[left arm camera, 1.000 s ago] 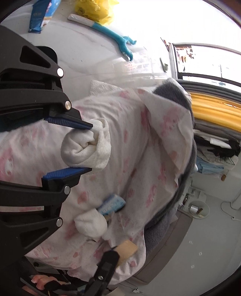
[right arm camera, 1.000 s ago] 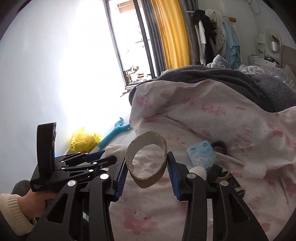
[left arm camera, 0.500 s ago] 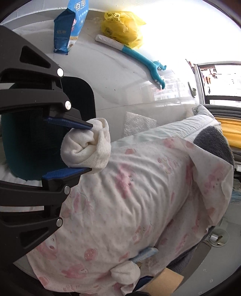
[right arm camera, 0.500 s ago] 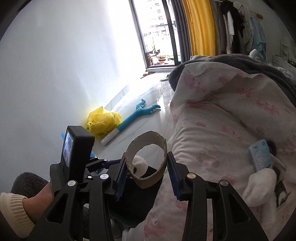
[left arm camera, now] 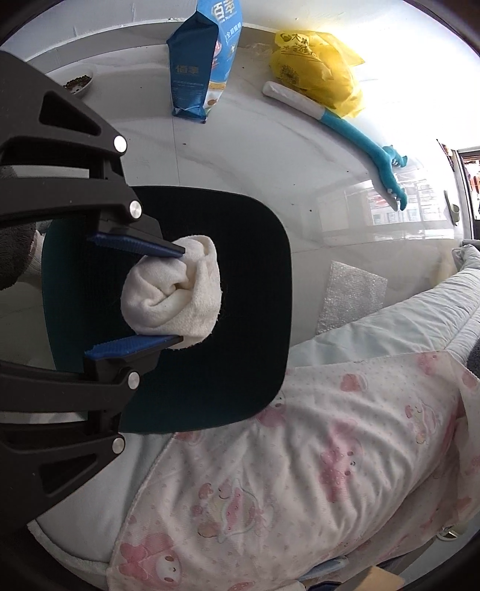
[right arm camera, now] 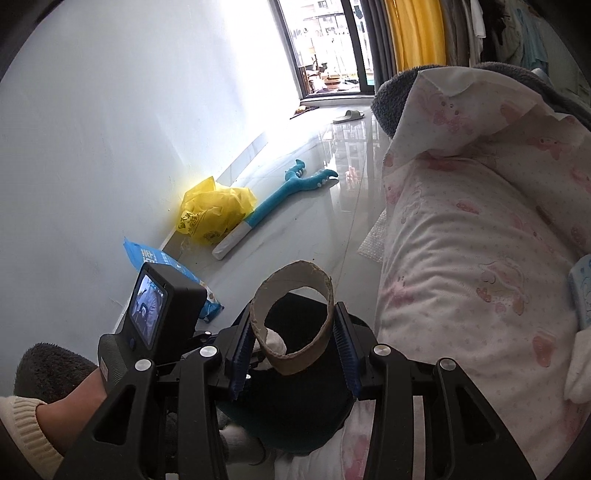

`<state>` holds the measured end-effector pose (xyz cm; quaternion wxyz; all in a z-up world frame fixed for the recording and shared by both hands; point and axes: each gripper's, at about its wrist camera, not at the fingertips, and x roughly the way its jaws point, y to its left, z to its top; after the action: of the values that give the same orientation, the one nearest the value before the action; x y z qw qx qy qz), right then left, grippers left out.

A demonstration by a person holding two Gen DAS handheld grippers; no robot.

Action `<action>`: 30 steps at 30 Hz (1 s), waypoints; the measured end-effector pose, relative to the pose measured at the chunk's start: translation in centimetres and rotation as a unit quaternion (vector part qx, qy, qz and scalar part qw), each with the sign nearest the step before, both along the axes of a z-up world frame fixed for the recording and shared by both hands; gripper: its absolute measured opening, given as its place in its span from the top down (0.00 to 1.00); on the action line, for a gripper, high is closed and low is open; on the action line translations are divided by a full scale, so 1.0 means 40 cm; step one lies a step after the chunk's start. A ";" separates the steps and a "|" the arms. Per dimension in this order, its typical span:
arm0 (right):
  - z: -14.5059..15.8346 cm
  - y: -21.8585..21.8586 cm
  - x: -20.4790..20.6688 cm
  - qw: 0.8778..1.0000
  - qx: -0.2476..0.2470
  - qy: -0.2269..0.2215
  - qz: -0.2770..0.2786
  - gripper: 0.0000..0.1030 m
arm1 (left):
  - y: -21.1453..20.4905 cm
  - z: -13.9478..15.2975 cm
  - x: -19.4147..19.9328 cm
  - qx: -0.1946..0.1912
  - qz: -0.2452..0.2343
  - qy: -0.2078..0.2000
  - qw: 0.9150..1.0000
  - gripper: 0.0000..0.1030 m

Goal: Collect trash
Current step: 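Carry the tissue and cardboard core over the teal bin with both grippers, then open both grippers to drop the tissue and core into the bin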

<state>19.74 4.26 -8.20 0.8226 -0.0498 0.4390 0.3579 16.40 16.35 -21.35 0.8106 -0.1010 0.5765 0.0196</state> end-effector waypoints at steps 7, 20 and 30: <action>-0.045 0.050 0.011 1.000 -0.015 0.023 0.005 0.59 | 0.042 -0.011 -0.032 -0.006 0.006 0.018 1.000 0.32; -0.200 0.143 0.032 0.994 -0.068 0.079 0.015 0.59 | 0.157 0.150 -0.108 0.001 0.043 -0.104 0.994 0.19; -0.327 0.205 0.039 0.985 -0.118 0.123 0.023 0.58 | 0.150 0.274 -0.149 0.035 0.025 -0.205 0.978 0.15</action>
<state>21.29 12.46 -21.30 0.7424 -0.1126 0.5744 0.3259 10.43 22.36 -10.39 0.9137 -0.0893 0.3944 0.0391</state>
